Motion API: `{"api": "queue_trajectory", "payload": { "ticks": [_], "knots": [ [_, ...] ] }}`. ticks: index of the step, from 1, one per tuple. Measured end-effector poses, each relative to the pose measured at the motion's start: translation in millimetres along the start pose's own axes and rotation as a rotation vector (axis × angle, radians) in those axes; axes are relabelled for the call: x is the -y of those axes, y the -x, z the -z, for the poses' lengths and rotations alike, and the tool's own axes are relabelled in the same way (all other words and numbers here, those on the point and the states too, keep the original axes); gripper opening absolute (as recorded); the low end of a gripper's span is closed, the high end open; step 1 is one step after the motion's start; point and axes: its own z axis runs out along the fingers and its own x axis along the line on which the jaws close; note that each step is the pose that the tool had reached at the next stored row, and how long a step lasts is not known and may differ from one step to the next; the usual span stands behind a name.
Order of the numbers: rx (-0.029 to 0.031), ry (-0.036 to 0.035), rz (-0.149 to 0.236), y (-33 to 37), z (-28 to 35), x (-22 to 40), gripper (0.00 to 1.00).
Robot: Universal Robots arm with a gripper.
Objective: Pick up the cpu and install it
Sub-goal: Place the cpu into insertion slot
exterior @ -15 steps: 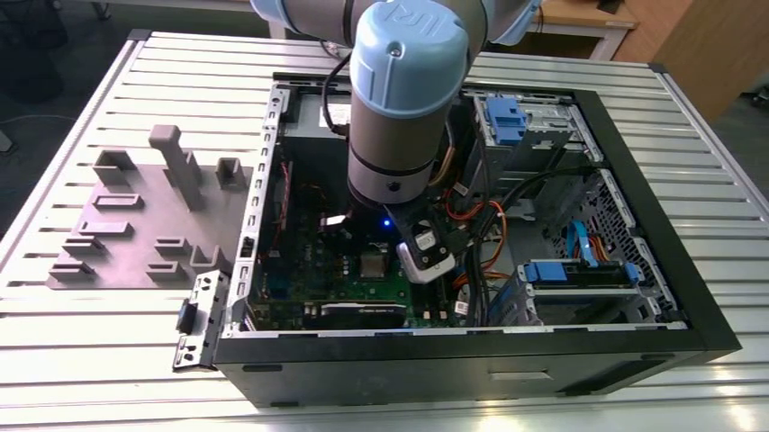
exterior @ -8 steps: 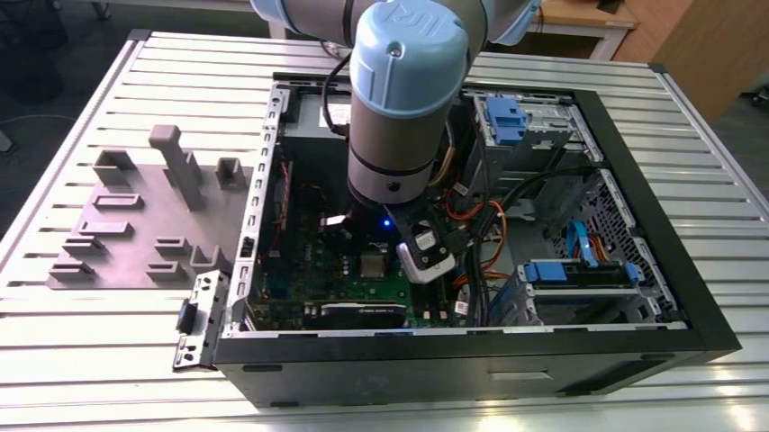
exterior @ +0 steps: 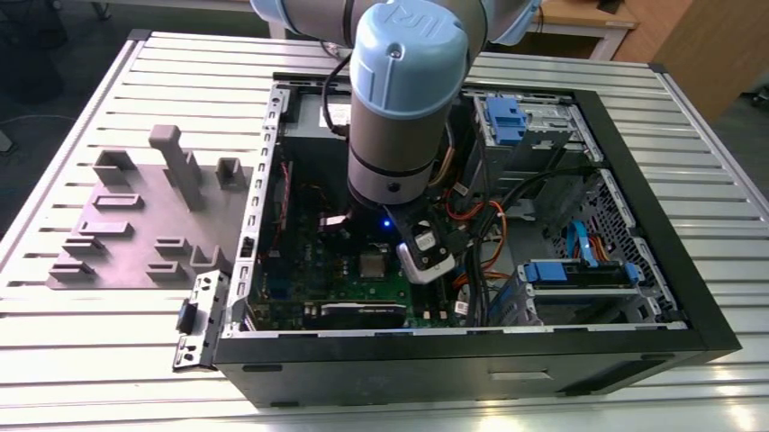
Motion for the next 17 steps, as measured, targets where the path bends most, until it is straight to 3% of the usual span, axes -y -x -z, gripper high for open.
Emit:
{"api": "queue_trajectory", "payload": {
  "ticks": [17],
  "knots": [
    [-0.0005,0.0012,-0.004,3.2,1.5,0.0,0.53]
  ]
}}
